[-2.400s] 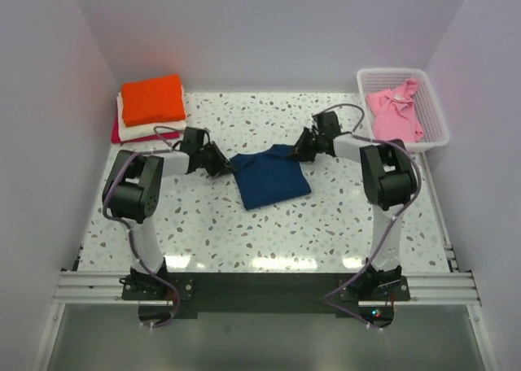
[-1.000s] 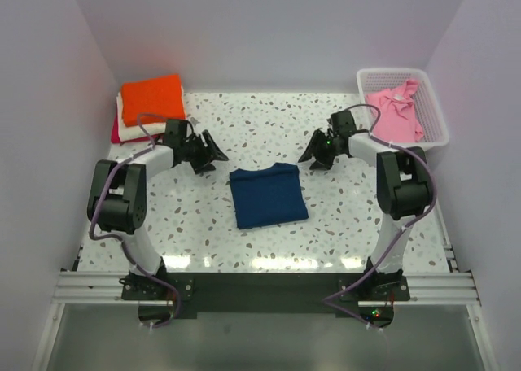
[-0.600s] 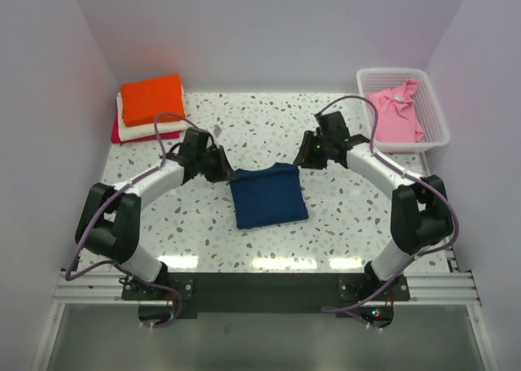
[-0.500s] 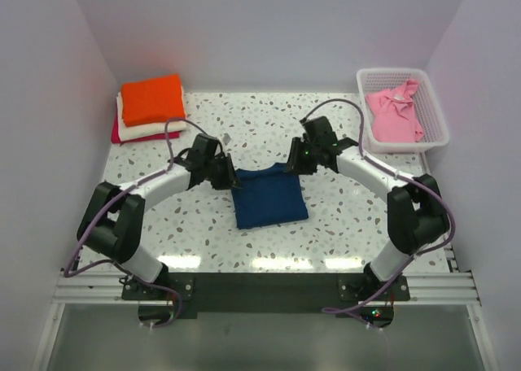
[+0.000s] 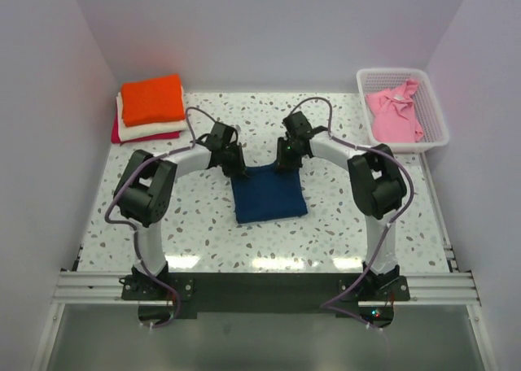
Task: Fold and stack the t-shirts
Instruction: Fold the tshirt
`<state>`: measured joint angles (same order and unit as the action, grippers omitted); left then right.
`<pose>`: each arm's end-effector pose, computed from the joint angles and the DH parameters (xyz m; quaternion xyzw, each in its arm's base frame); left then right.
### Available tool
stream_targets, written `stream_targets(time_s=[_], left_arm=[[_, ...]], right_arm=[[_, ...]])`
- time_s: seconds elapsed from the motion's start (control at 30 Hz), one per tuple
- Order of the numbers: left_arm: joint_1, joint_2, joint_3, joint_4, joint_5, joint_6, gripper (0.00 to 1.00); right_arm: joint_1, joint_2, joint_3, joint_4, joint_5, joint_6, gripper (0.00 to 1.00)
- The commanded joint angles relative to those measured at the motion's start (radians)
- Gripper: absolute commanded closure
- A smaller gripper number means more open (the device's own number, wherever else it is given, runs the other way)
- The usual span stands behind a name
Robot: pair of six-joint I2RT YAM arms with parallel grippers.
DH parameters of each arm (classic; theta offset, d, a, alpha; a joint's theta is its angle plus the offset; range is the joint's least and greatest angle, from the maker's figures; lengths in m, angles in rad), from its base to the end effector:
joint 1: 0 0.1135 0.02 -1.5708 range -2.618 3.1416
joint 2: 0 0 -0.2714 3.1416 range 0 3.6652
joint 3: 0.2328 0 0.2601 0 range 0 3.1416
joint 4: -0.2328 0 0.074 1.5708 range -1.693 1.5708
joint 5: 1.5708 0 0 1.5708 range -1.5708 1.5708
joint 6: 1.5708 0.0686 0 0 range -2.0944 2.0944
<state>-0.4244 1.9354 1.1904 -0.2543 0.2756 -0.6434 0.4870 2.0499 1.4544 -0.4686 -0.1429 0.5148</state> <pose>0.3743 -0.1896 0.1218 -0.0654 0.9489 -0.2555 0.1733 0.3994 0.2226 0.1380 -0.0045 0.9658 0.1807 0.1861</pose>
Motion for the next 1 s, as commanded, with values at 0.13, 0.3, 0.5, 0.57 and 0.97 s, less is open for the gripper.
stream_targets(time_s=[0.13,0.3,0.5,0.57,0.97], left_arm=[[0.071,0.066,0.003,0.078,0.022,-0.065,1.0],[0.119,0.068,-0.037,0.135,0.071,-0.094,0.99],[0.17,0.054,-0.026,0.193,0.138,-0.095,0.85],[0.177,0.047,-0.002,0.193,0.175,-0.079,0.76],[0.197,-0.219,-0.173,0.162,0.177,-0.042,0.31]], right_arm=[[-0.145,0.134,0.057,0.057,-0.257,0.092,0.71],[-0.221,0.193,-0.006,0.159,-0.402,0.175,0.7],[-0.274,0.21,-0.057,0.26,-0.547,0.255,0.69],[-0.283,0.208,-0.055,0.278,-0.573,0.277,0.67],[-0.304,0.069,-0.075,0.317,-0.667,0.343,0.6]])
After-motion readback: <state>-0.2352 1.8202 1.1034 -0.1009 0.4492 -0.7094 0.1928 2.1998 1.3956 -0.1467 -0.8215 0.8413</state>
